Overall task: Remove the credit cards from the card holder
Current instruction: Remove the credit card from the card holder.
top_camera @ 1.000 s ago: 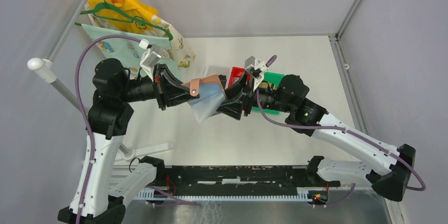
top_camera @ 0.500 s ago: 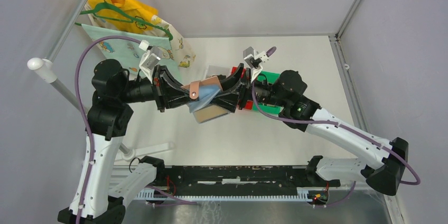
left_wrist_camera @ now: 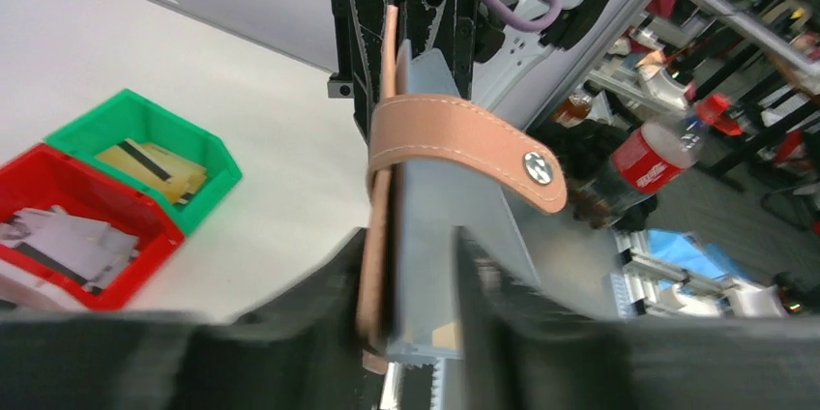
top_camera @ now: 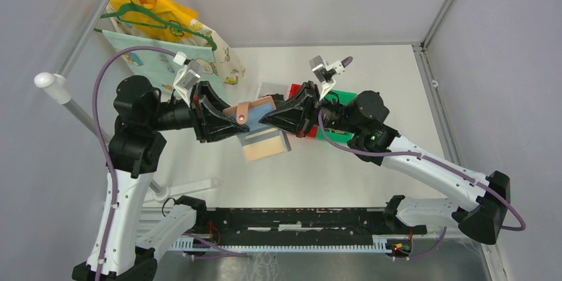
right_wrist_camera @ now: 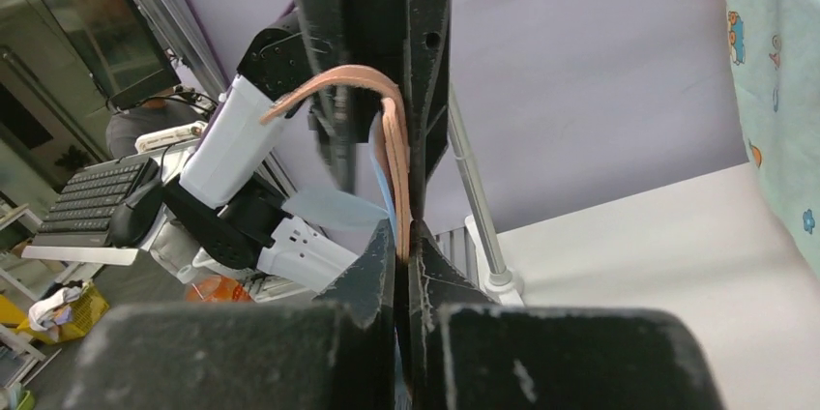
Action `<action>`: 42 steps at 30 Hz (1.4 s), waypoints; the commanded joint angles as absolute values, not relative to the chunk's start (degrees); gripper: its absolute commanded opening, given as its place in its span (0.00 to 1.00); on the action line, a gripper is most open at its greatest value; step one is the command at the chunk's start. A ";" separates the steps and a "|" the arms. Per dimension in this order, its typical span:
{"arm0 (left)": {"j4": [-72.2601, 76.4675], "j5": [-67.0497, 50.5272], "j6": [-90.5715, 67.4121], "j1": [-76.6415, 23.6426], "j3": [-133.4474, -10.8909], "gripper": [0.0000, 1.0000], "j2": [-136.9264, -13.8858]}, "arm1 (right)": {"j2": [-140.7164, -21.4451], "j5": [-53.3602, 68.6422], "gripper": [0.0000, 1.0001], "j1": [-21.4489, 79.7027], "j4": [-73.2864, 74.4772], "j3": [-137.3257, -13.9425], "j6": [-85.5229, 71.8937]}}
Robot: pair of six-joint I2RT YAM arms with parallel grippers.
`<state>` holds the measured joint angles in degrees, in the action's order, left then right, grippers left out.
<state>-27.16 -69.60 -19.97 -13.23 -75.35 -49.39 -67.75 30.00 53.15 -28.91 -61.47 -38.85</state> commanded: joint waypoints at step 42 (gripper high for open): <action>-12.77 -70.75 -32.77 -13.45 -71.28 0.15 -46.01 | -68.58 36.15 0.01 53.00 -41.51 -60.17 -46.77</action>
